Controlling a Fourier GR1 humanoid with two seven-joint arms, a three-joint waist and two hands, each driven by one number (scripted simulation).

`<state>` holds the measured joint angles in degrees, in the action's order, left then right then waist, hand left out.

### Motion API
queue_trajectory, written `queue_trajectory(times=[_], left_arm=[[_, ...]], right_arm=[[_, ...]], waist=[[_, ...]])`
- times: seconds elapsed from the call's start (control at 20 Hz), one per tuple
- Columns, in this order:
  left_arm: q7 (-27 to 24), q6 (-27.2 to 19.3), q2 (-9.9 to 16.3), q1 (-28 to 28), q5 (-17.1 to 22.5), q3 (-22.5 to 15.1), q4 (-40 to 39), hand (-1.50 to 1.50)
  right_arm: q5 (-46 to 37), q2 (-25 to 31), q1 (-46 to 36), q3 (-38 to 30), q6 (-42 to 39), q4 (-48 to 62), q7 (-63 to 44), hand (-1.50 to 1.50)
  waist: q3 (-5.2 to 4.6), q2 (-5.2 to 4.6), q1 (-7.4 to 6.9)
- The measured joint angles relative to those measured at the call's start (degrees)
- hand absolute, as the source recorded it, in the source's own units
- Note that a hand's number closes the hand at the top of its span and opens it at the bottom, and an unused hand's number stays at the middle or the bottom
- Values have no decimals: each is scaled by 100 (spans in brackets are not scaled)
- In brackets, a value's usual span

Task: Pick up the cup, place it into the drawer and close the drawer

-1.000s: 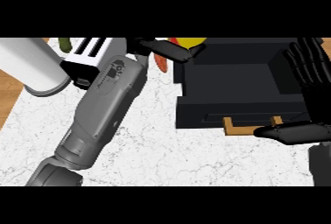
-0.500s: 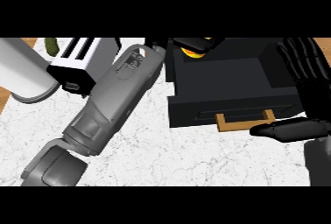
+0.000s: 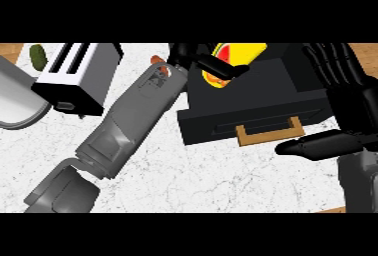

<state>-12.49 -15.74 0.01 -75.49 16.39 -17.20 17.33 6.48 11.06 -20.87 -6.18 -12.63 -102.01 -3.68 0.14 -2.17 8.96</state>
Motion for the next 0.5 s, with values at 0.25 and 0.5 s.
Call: queue_trajectory(times=[0.25,0.5], left_arm=[[-158,27,0,225,283,-241,73,-150],[-440,61,-1,326,813,-161,319,-150]], right_arm=[[94,7,-168,79,-140,78,10,-150],[529,-88,-296,401,-630,123,-38,150]], waist=[[-4,-51,175],[-7,-74,265]])
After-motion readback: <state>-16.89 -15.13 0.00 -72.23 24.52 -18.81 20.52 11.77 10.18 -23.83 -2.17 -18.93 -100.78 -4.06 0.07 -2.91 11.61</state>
